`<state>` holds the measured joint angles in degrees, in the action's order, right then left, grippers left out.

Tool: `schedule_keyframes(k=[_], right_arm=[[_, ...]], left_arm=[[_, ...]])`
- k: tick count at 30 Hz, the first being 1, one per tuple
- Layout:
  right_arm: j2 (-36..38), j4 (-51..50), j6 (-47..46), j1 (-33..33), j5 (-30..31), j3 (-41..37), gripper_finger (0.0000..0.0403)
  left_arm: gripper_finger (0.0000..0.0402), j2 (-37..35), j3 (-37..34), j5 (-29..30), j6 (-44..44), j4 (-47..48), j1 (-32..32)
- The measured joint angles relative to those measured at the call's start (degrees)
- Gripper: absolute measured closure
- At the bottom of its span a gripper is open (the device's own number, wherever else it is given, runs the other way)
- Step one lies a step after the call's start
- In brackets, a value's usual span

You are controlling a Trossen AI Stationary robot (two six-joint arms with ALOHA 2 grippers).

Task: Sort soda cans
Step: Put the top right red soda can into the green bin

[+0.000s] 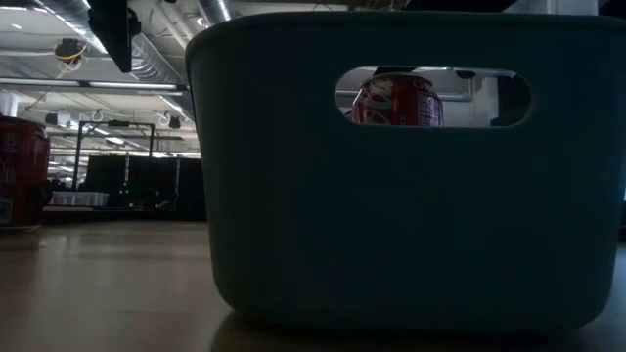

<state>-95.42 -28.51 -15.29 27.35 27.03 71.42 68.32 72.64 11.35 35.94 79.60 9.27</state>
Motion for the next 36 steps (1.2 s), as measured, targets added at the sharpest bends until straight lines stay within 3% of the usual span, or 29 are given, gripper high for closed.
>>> schedule_keyframes(k=[9, 22, 36], right_arm=[[0.0, 0.0, -0.1, 0.0, 0.0, 0.0, 0.0024], [0.0, 0.1, -1.2, 0.1, 0.0, 0.0, 0.0024], [0.0, 0.1, -1.4, 0.1, -1.7, 0.0, 0.0024]], left_arm=[[0.0012, 0.0, 0.0, 0.3, -1.0, 5.3, 2.0], [0.0009, -0.3, -0.4, 0.2, 9.0, 10.3, 2.8], [0.0009, -5.4, -12.8, -2.6, 5.5, 10.4, 2.8]])
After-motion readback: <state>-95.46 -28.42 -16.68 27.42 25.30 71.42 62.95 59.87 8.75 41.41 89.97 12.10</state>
